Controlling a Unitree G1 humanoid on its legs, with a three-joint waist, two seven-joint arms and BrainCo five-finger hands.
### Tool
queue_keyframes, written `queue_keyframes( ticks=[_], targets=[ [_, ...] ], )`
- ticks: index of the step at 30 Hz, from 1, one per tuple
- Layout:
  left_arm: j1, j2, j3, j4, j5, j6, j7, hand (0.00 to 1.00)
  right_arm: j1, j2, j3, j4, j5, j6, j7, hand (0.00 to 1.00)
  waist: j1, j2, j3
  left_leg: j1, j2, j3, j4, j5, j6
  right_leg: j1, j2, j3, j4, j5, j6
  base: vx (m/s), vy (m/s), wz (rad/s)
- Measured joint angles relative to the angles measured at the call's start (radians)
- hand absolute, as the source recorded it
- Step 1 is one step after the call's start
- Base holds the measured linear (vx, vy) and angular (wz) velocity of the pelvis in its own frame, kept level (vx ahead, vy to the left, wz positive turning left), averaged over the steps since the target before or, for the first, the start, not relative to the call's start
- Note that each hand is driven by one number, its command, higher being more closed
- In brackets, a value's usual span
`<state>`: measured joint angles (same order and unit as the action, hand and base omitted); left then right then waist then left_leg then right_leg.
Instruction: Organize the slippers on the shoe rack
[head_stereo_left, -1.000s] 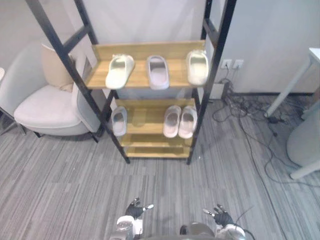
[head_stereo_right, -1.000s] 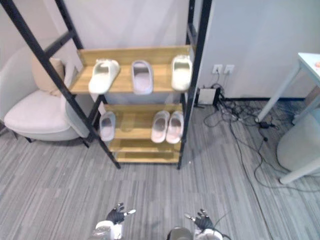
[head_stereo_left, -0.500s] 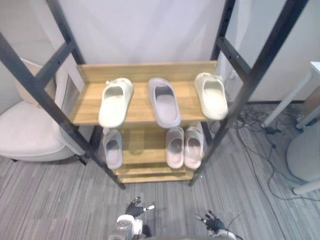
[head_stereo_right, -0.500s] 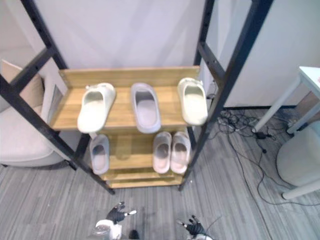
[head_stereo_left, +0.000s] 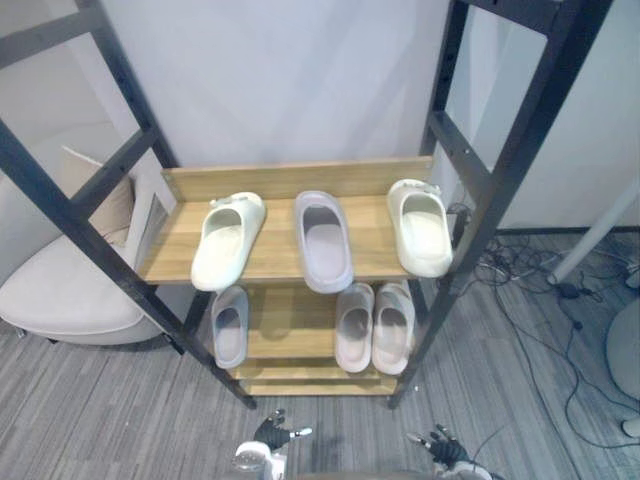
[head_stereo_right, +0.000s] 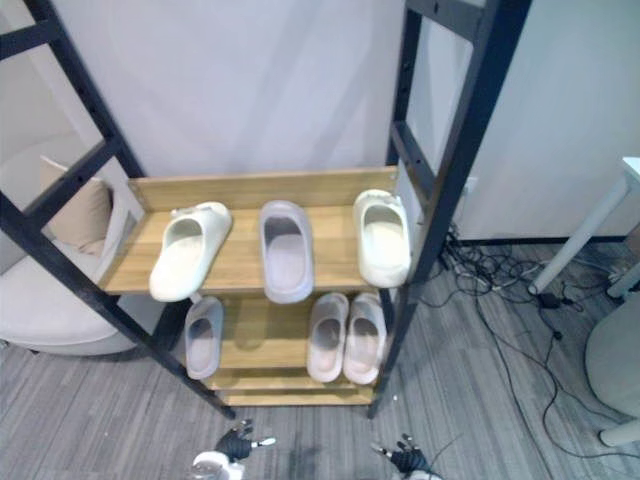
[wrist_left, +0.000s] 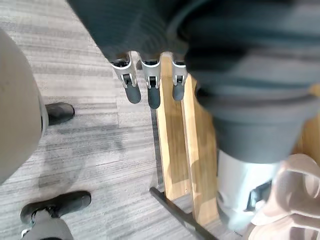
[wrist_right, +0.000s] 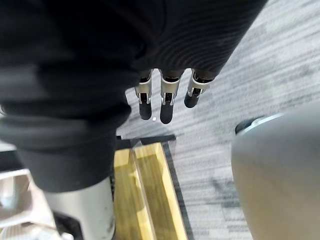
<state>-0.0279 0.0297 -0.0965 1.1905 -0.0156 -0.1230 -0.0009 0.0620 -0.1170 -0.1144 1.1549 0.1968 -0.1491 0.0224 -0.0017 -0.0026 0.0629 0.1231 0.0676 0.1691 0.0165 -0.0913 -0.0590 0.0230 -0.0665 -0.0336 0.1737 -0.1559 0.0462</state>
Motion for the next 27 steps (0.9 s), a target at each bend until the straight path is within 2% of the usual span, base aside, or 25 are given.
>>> queue_keyframes(
  ticks=[6, 9, 11, 12, 14, 16, 19, 21, 26, 27],
  targets=[
    [-0.006, 0.029, -0.001, 0.001, 0.014, 0.0, -0.002, 0.0, 0.017, -0.002, 0.018, -0.016, 0.001, -0.012, -0.009, 0.0, -0.002, -0.011, 0.006, -0.003, -0.015, 0.001, -0.005, 0.0, 0.0, 0.014, -0.013, 0.003, -0.048, 0.025, 0.011, 0.0, 0.045, -0.01],
    [-0.007, 0.037, -0.002, 0.003, 0.014, 0.001, 0.002, 0.0, 0.117, -0.013, 0.113, -0.241, -0.004, -0.012, -0.036, 0.0, -0.006, -0.01, 0.007, -0.004, -0.017, 0.001, -0.011, 0.0, 0.0, 0.013, -0.015, 0.003, -0.052, 0.025, 0.012, 0.01, 0.0, 0.0],
    [0.003, 0.04, -0.002, -0.004, 0.015, 0.001, 0.018, 0.0, 0.271, -0.01, 0.167, -0.562, -0.06, -0.011, -0.041, 0.0, -0.015, -0.008, 0.006, -0.01, -0.017, 0.0, -0.012, 0.0, 0.0, 0.008, -0.014, 0.003, -0.054, 0.025, 0.012, 0.04, -0.006, 0.0],
    [0.004, 0.04, -0.002, -0.004, 0.015, 0.001, 0.019, 0.0, 0.287, -0.01, 0.168, -0.598, -0.07, -0.012, -0.04, 0.0, -0.016, -0.007, 0.005, -0.011, -0.017, 0.0, -0.012, 0.0, 0.0, 0.007, -0.014, 0.003, -0.054, 0.025, 0.012, 0.05, -0.009, -0.02],
    [0.012, 0.04, -0.002, -0.014, 0.015, -0.001, 0.02, 0.0, 0.412, -0.011, 0.165, -0.863, -0.14, -0.024, -0.034, 0.0, -0.02, -0.005, 0.004, -0.016, -0.017, 0.001, -0.012, 0.0, 0.0, -0.004, -0.013, 0.011, -0.05, 0.025, 0.012, 0.05, -0.007, -0.1],
    [0.015, 0.039, -0.002, -0.014, 0.015, -0.001, 0.02, 0.0, 0.46, -0.012, 0.16, -0.972, -0.161, -0.029, -0.031, 0.0, -0.027, -0.006, 0.004, -0.015, -0.017, 0.001, -0.011, 0.0, 0.0, -0.004, -0.013, 0.015, -0.049, 0.024, 0.012, 0.02, -0.006, -0.08],
    [0.03, 0.038, -0.005, -0.023, 0.015, -0.001, 0.019, 0.0, 0.544, -0.009, 0.157, -1.227, -0.221, -0.036, -0.022, 0.0, -0.054, -0.008, 0.003, -0.014, -0.016, 0.006, -0.007, 0.0, 0.0, -0.007, -0.012, 0.024, -0.045, 0.024, 0.012, -0.01, -0.005, -0.07],
    [0.031, 0.038, -0.014, -0.024, 0.015, -0.007, 0.019, 0.0, 0.581, -0.009, 0.158, -1.35, -0.237, -0.05, -0.011, 0.0, -0.054, -0.012, -0.001, -0.017, -0.015, 0.012, -0.003, 0.0, 0.0, -0.022, -0.011, 0.038, -0.038, 0.023, 0.012, -0.05, -0.006, -0.17],
    [0.031, 0.054, -0.062, -0.022, 0.015, -0.027, 0.019, 0.0, 0.606, -0.01, 0.158, -1.499, -0.245, -0.08, -0.002, 0.0, -0.056, -0.017, -0.003, -0.018, -0.013, 0.011, -0.005, 0.0, 0.0, -0.027, -0.009, 0.045, -0.04, 0.029, 0.014, -0.06, -0.003, -0.07],
    [0.032, 0.063, -0.1, -0.022, 0.015, -0.031, 0.02, 0.0, 0.608, -0.023, 0.154, -1.593, -0.28, -0.101, -0.004, 0.0, -0.058, -0.018, -0.006, -0.026, -0.015, 0.01, -0.01, -0.003, -0.001, -0.041, -0.012, 0.05, -0.036, 0.033, 0.019, -0.06, 0.016, -0.05]
  ],
)
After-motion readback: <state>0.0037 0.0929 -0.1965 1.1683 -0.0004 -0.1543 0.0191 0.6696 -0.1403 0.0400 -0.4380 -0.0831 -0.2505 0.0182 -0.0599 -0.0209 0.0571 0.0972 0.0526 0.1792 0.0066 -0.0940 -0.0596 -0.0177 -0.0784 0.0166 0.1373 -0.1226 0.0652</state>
